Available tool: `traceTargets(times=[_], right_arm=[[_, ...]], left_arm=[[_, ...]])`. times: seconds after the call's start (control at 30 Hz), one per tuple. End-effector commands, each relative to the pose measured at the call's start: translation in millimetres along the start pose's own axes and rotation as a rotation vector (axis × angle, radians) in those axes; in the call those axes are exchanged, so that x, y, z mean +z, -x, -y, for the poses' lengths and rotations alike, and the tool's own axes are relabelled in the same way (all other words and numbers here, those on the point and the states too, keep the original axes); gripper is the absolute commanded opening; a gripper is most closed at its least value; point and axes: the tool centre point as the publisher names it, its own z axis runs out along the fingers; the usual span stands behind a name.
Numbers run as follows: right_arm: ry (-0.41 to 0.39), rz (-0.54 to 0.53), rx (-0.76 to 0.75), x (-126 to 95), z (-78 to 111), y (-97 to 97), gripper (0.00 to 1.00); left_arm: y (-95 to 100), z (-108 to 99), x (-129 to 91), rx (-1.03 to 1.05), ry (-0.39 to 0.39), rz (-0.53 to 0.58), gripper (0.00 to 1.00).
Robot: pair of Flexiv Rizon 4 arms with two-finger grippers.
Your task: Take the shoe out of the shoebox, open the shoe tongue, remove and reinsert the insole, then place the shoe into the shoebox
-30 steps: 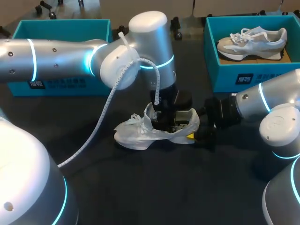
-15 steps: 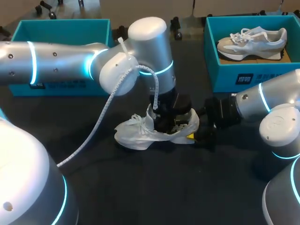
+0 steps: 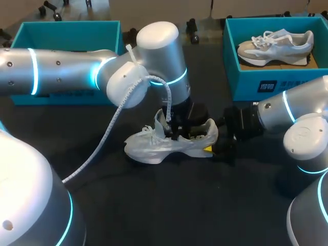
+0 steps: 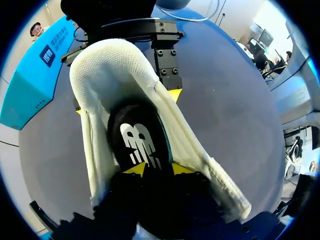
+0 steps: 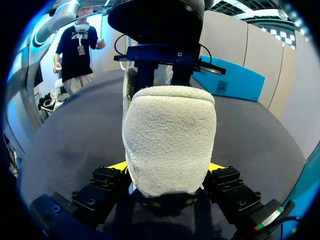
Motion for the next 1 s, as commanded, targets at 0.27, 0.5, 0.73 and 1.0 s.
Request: traceTargets(times=[0.27,0.5,0.73,1.0], right_arm=[[-0.004,0.003,0.000,4.4,0.1,0.6,0.00],[-0.004,0.003,0.000,4.4,0.1,0.6,0.00],[-0.004,0.003,0.000,4.4,0.1,0.6,0.00],[-0.004,0.003,0.000,4.4,0.1,0.6,0.00]], left_arm=[[5.8,-10.8,10.2,-0.038,-0.002,0.008,0.00],[5.7,-8.8,-5.5,-0.043,-0.012,0.015,0.00],[3.7,-4.3,-27.1,-0.042,-0.029,0.006,0.00],[1.6,-1.7,-39.4,-0.055,-0.030,-0.039,0.00]])
